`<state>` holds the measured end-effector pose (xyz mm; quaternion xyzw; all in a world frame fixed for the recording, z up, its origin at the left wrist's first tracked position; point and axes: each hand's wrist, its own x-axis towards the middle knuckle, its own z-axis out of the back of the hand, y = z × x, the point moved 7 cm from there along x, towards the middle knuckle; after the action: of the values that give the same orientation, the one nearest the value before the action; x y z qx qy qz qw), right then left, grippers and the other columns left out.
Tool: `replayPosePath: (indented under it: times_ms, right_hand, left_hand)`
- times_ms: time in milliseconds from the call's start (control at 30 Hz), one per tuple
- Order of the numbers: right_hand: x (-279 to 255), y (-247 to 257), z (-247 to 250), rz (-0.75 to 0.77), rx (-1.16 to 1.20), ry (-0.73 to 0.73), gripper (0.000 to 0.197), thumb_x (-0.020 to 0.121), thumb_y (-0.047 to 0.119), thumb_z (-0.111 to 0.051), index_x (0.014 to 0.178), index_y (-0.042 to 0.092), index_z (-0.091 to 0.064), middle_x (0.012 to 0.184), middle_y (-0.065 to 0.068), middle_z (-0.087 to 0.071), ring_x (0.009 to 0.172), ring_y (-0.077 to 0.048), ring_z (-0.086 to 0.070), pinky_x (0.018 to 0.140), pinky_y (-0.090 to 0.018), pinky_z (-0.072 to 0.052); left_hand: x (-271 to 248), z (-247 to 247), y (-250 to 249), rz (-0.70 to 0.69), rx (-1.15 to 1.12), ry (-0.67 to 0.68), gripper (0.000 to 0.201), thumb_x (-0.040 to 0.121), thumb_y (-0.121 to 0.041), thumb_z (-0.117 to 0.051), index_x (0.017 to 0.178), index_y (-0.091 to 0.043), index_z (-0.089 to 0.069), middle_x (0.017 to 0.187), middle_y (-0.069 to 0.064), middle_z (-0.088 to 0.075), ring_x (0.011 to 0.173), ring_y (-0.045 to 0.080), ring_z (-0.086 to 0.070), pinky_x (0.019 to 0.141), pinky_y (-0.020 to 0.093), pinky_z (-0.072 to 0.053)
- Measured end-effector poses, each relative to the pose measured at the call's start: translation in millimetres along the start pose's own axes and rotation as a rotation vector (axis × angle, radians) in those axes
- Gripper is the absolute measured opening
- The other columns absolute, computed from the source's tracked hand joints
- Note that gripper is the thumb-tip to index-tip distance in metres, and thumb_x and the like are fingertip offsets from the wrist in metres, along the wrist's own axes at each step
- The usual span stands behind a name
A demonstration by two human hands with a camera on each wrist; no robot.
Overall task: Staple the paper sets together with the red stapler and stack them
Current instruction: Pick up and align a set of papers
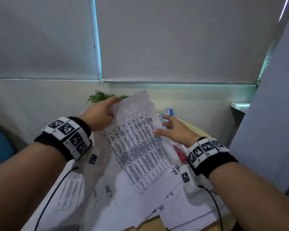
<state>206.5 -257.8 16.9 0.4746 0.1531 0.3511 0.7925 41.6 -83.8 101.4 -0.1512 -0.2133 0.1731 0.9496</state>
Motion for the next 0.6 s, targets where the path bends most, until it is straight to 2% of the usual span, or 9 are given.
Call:
replayPosePath:
  times_ms: [67, 167, 233, 267, 333, 400, 467, 533, 600]
  right_hand:
    - [3.9, 13.6, -11.3, 0.063, -0.003, 0.023, 0.071, 0.067, 0.054, -0.078, 0.127, 0.025, -0.052, 0.12, -0.001, -0.064, 0.108, -0.017, -0.062, 0.099, -0.041, -0.047]
    - [5.8, 28.0, -14.8, 0.105, 0.015, -0.02, 0.042, 0.077, 0.041, -0.075, 0.103, 0.009, -0.066, 0.099, -0.011, -0.071, 0.094, -0.026, -0.067, 0.091, -0.042, -0.051]
    - [6.0, 30.3, -7.5, 0.114, 0.089, -0.09, 0.037, 0.076, 0.038, -0.076, 0.096, 0.008, -0.067, 0.089, -0.009, -0.072, 0.089, -0.027, -0.067, 0.082, -0.038, -0.053]
    - [5.8, 31.4, -3.7, 0.127, 0.152, -0.117, 0.036, 0.075, 0.037, -0.076, 0.097, 0.011, -0.067, 0.089, -0.005, -0.073, 0.09, -0.024, -0.068, 0.081, -0.037, -0.053]
    - [4.5, 32.2, 6.3, 0.143, 0.275, -0.172, 0.042, 0.072, 0.039, -0.077, 0.104, 0.014, -0.066, 0.098, -0.002, -0.072, 0.095, -0.019, -0.067, 0.088, -0.036, -0.051]
    - [-0.9, 38.9, 14.3, 0.178, 0.362, -0.219, 0.036, 0.074, 0.035, -0.075, 0.104, 0.019, -0.063, 0.103, 0.001, -0.07, 0.098, -0.012, -0.064, 0.09, -0.03, -0.047]
    - [-4.0, 45.3, 17.6, 0.217, 0.427, -0.244, 0.03, 0.078, 0.028, -0.073, 0.105, 0.02, -0.062, 0.105, 0.001, -0.07, 0.099, -0.011, -0.065, 0.09, -0.028, -0.048]
    - [-6.8, 54.3, 18.9, 0.273, 0.46, -0.308, 0.034, 0.08, 0.028, -0.072, 0.111, 0.016, -0.062, 0.107, -0.001, -0.07, 0.102, -0.015, -0.066, 0.091, -0.031, -0.05]
    - [-11.0, 64.1, 19.6, 0.334, 0.43, -0.409, 0.032, 0.086, 0.03, -0.067, 0.114, 0.015, -0.058, 0.108, 0.0, -0.069, 0.101, -0.014, -0.065, 0.09, -0.031, -0.051]
  left_hand:
    - [-0.9, 13.3, -6.8, -0.078, -0.065, -0.059, 0.055, 0.088, 0.003, -0.041, 0.136, -0.024, -0.042, 0.126, 0.006, -0.056, 0.097, 0.013, -0.047, 0.078, 0.023, -0.036]
    - [-7.8, 32.9, -15.3, -0.163, -0.151, -0.169, 0.051, 0.087, 0.005, -0.04, 0.128, -0.026, -0.049, 0.107, -0.004, -0.058, 0.092, 0.012, -0.051, 0.072, 0.016, -0.039]
    - [-10.9, 47.5, -9.7, -0.199, -0.224, -0.303, 0.055, 0.084, 0.004, -0.045, 0.13, -0.025, -0.047, 0.114, -0.003, -0.056, 0.097, 0.012, -0.052, 0.083, 0.012, -0.044]
    - [-12.6, 54.3, -0.4, -0.191, -0.247, -0.405, 0.057, 0.082, -0.001, -0.052, 0.134, -0.024, -0.043, 0.123, -0.001, -0.052, 0.105, 0.015, -0.051, 0.095, 0.023, -0.044]
    - [-16.6, 58.5, 27.4, -0.07, -0.328, -0.556, 0.069, 0.082, -0.018, -0.063, 0.143, -0.022, -0.03, 0.14, 0.002, -0.039, 0.125, 0.02, -0.042, 0.107, 0.044, -0.036]
    - [-17.8, 42.7, 49.3, 0.135, -0.505, -0.466, 0.083, 0.084, -0.038, -0.066, 0.148, -0.025, -0.015, 0.148, 0.0, -0.03, 0.134, 0.018, -0.034, 0.11, 0.044, -0.032]
    - [-18.1, 13.9, 53.3, 0.235, -0.744, -0.251, 0.083, 0.086, -0.044, -0.06, 0.15, -0.026, -0.009, 0.142, -0.002, -0.039, 0.125, 0.013, -0.044, 0.104, 0.036, -0.038]
    - [-17.8, 0.1, 47.2, 0.203, -0.947, -0.193, 0.069, 0.09, -0.036, -0.056, 0.147, -0.021, -0.018, 0.134, -0.003, -0.05, 0.111, 0.009, -0.056, 0.098, 0.032, -0.045]
    - [-15.8, 2.6, 38.5, 0.121, -0.942, -0.248, 0.052, 0.092, -0.029, -0.055, 0.137, -0.018, -0.031, 0.128, 0.0, -0.057, 0.109, 0.01, -0.06, 0.098, 0.036, -0.048]
